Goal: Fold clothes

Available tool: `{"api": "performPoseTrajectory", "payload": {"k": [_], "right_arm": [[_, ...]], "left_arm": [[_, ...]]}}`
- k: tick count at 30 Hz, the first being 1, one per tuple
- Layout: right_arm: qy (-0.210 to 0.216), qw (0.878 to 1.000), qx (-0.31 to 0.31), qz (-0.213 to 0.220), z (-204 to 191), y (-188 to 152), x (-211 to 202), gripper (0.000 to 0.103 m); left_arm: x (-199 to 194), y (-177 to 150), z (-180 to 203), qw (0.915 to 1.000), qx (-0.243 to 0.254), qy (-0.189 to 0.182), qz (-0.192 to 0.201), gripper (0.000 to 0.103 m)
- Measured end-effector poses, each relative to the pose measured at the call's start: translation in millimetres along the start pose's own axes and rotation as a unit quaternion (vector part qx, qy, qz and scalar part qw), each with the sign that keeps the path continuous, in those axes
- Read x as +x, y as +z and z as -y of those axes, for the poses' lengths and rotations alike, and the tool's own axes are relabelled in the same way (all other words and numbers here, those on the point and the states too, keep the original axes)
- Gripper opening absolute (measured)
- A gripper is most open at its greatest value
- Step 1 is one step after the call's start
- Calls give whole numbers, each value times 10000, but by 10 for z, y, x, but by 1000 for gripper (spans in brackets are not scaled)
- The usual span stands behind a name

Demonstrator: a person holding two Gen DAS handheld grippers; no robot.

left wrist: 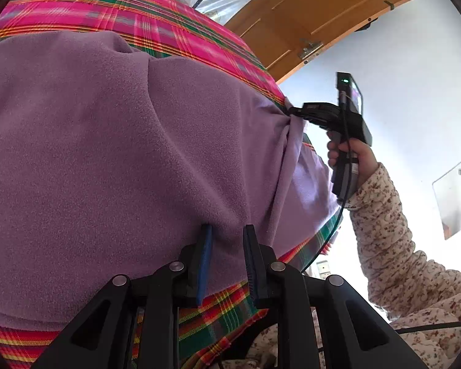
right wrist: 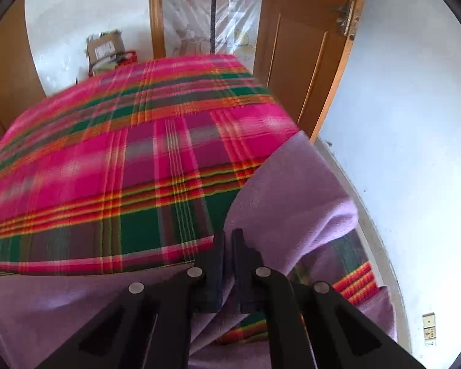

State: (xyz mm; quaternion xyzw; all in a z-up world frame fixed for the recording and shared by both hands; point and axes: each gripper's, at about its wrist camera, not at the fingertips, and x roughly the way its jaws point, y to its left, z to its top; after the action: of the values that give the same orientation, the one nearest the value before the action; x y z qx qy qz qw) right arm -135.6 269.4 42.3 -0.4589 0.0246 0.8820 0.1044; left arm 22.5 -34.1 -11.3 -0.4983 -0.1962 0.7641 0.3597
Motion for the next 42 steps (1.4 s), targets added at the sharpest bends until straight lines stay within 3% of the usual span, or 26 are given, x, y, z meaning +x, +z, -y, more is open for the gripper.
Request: {"api": "performPoseTrajectory", "payload": {"k": [7,14,21,28,32,33,37,39,42], "right_arm": [[236,9976,478,439,332,-125,-416,5],[408,9904,1091,747,818,-498,-739,5],[272,9914,1153,551,1002,-908,-706,5],[265,9953,900,259,1008,-941,-539,7],[148,9975,647,245,991,-811,-486,24],[133,9981,565,217,982,-767,-456,25],[-31,9995,282,118,907,-621,-335,25],[-44,9997,235,63,877,-567,-271,25],[-30,9998,201,-5,846,-500,-183,25]], "left_arm": [[31,1,29,10000,-9,91,4,21],[54,5,45,9998,-48,180,16,21],[54,20,26,9997,-150,212,36,21],[83,42,115,9989,-48,473,40,21],[59,3,218,9969,226,756,14,24],[78,11,278,9961,333,817,14,29],[119,30,502,9927,842,859,-3,32],[208,31,645,9892,1124,940,-70,45],[420,23,870,9800,1606,1143,-254,45]]}}
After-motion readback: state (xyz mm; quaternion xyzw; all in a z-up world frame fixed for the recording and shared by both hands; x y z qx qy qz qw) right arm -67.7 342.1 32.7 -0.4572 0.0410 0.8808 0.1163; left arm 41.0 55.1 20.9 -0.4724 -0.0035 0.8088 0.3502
